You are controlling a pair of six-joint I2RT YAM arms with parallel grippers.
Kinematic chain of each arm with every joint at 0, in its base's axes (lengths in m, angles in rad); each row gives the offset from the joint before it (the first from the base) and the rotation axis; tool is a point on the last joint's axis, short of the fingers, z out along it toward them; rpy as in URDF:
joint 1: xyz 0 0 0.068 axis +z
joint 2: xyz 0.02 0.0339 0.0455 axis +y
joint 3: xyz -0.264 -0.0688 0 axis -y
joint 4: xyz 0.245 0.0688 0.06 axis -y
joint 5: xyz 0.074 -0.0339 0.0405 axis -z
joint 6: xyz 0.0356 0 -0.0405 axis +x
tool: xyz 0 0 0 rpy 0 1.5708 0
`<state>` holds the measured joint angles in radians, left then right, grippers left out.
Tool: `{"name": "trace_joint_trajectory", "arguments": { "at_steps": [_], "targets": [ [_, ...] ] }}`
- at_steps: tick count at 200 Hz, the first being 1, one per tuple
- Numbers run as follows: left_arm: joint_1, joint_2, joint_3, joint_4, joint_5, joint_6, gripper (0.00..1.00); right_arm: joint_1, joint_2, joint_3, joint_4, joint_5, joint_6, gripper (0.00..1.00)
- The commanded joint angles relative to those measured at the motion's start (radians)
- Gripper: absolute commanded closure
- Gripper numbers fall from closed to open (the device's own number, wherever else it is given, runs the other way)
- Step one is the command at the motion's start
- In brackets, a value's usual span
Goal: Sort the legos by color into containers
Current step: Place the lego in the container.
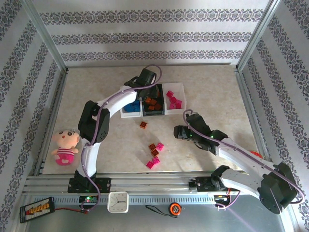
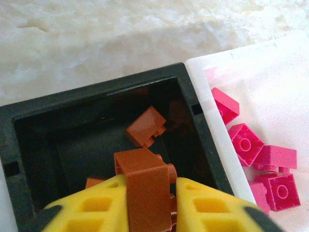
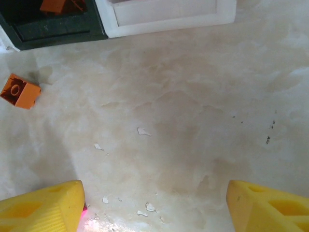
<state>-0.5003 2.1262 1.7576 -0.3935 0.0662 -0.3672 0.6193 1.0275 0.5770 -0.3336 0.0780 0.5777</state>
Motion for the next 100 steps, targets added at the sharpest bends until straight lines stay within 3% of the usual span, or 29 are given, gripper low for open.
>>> {"name": "trace_joint_trajectory", "arguments": {
  "at_steps": [1, 54, 100],
  "targets": [
    [0.014, -0.011, 0.041, -0.034, 0.011, -0.016, 0.60, 0.017, -0.010, -0.009, -0.016, -0.017, 0.007, 0.22],
    [0.015, -0.180, -0.023, 0.017, 0.083, -0.045, 0.35, 0.059, 0.028, 0.021, -0.005, -0.049, -0.014, 0.22],
    [0.014, -0.467, -0.264, 0.119, 0.160, -0.096, 0.16, 0.164, 0.124, 0.100, -0.010, -0.063, -0.068, 0.24]
  ]
}}
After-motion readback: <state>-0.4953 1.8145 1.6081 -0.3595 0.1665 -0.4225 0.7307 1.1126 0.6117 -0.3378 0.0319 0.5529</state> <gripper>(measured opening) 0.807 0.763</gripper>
